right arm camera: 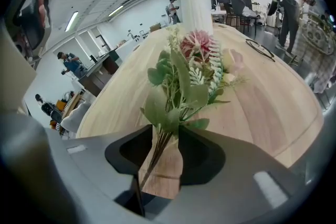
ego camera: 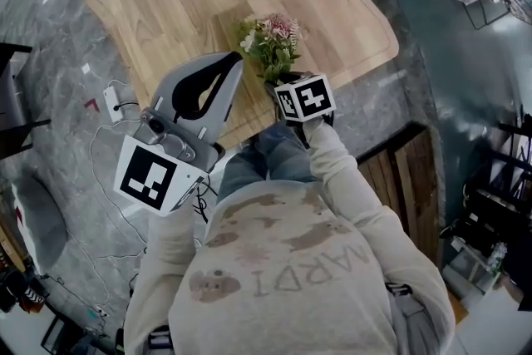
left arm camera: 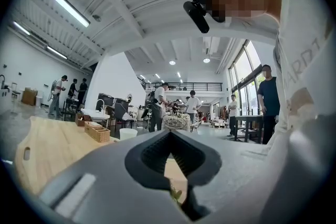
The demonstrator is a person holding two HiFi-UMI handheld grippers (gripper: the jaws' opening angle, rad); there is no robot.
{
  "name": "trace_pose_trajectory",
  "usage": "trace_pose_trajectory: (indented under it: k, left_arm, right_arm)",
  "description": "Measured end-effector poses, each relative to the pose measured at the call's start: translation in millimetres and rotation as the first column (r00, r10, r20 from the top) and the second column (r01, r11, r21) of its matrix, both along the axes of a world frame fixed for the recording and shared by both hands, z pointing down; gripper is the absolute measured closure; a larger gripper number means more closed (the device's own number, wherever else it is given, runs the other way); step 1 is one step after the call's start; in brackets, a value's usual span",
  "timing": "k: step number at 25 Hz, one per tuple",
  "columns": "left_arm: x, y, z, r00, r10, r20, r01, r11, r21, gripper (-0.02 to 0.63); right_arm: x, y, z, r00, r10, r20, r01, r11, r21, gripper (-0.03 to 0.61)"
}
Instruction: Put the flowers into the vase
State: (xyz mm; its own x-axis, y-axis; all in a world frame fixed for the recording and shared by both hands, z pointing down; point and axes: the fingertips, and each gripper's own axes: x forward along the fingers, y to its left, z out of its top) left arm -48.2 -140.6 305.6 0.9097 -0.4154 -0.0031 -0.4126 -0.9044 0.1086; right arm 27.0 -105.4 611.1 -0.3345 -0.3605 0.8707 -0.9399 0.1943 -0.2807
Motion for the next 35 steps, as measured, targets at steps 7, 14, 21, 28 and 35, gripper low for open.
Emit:
trace_pose_trajectory:
  k: [7, 14, 21, 28, 35]
  left_arm:
    - [-7.2, -7.9, 2.0, 1.0, -0.026, -0.001, 0.026, 1.0, -0.01, 0.614]
    - [-10.6, -10.2, 1.1, 0.999, -0.039, -0.011, 0.039, 0.999, -0.013, 0.614]
    - [-8.5, -8.8, -3.2, 0.999, -0.043, -0.008, 0.043, 0.999, 0.005, 0.614]
    - [-3.6, -14.0, -7.8, 0.998, -0.057, -0.001, 0.057, 0.998, 0.02, 0.614]
    - [16.3, -16.9, -13.8, 0.997, -0.076, 0.011, 0.075, 0.996, 0.045, 0.614]
  right_arm:
    - [-3.0, -2.6, 12.3, 0.997, -0.05, -0.06, 0.047, 0.997, -0.055, 0.43]
    - [-5.2, -4.9, 16.0, 0.999, -0.046, -0.027, 0.043, 0.991, -0.126, 0.468]
    - [-8.1, -1.1, 15.8, 0.992, 0.029, 0.123, -0.009, 0.988, -0.157, 0.534]
    - [-16.7, -12.8, -17.7, 0.975, -0.007, 0.22, 0.018, 0.999, -0.048, 0.535]
    - [-18.5, -42.2, -99.3, 0.935, -0.12, 0.335, 0.054, 0.979, 0.198, 0.535]
